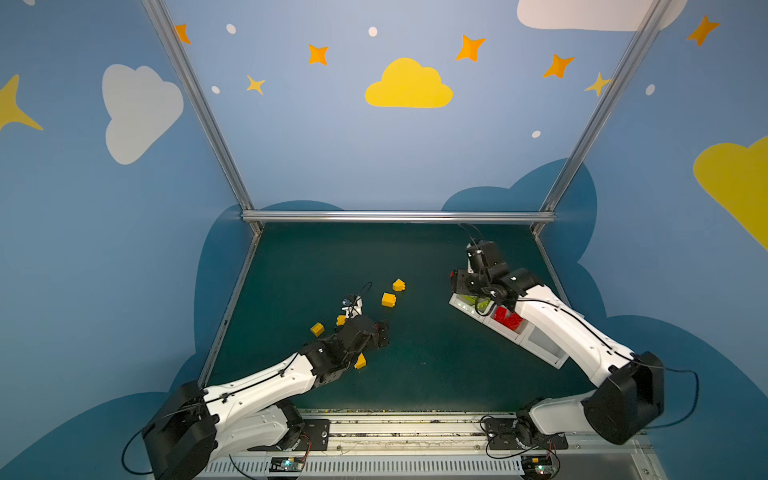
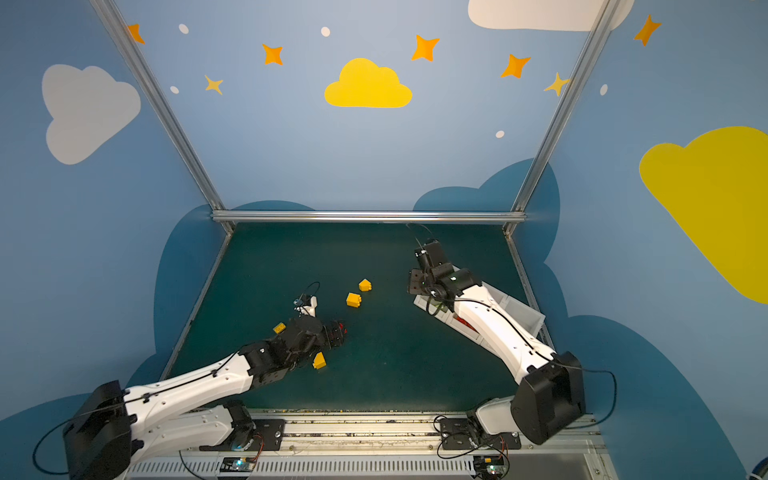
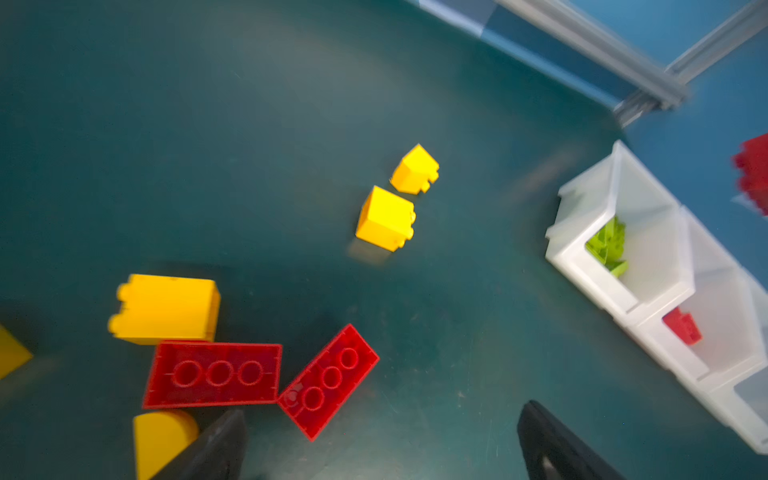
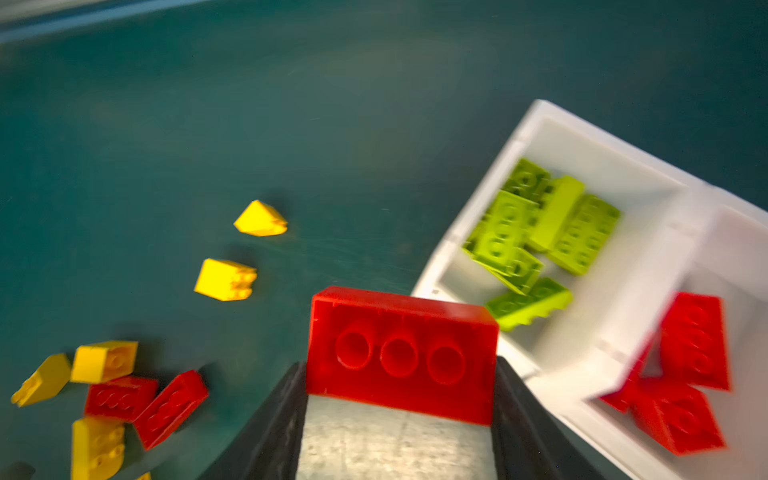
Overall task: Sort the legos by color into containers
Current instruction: 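Carry the red brick with the right gripper and drop it into the middle compartment, then grasp a red brick with the left gripper while the right gripper withdraws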
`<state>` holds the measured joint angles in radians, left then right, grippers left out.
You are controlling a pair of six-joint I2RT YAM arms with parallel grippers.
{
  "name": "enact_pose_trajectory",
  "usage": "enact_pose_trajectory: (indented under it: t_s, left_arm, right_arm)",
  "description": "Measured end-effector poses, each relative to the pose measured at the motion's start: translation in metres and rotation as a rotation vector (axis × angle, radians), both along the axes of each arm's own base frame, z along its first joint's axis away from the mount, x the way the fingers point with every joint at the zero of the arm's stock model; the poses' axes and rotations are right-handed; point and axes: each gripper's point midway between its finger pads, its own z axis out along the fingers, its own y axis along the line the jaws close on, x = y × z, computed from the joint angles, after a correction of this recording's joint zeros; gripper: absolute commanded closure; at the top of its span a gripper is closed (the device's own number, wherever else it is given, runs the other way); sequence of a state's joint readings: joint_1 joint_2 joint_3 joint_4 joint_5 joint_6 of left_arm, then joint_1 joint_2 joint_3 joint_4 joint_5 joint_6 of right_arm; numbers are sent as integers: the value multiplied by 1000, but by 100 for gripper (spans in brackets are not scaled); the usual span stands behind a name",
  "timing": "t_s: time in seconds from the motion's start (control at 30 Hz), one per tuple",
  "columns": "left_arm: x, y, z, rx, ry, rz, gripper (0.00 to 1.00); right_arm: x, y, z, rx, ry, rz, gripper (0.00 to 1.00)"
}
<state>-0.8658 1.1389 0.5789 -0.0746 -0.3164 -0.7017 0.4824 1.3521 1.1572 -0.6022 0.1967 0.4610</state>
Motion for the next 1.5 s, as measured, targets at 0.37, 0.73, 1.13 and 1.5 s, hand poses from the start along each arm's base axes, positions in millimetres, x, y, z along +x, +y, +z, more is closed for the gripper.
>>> enact_pose_trajectory:
  t_s: [0.37,0.73,1.13,1.5]
  left_arm:
    - [14,-23,-12,28,53,-34,0]
    - [15,-17,-18,17,71,-7,0]
    - [12,-1,-33,113,145,30,2]
    - [11,1,-72,235,285,64,4]
  right_arm:
    - [-21,-118,-52,68,94,-303,43]
    - [0,-159,-75,151,133,-453,38]
    - [5,-166,-72,167,116,-461,20]
    - [-1,-113,-24,150,-22,-258,20]
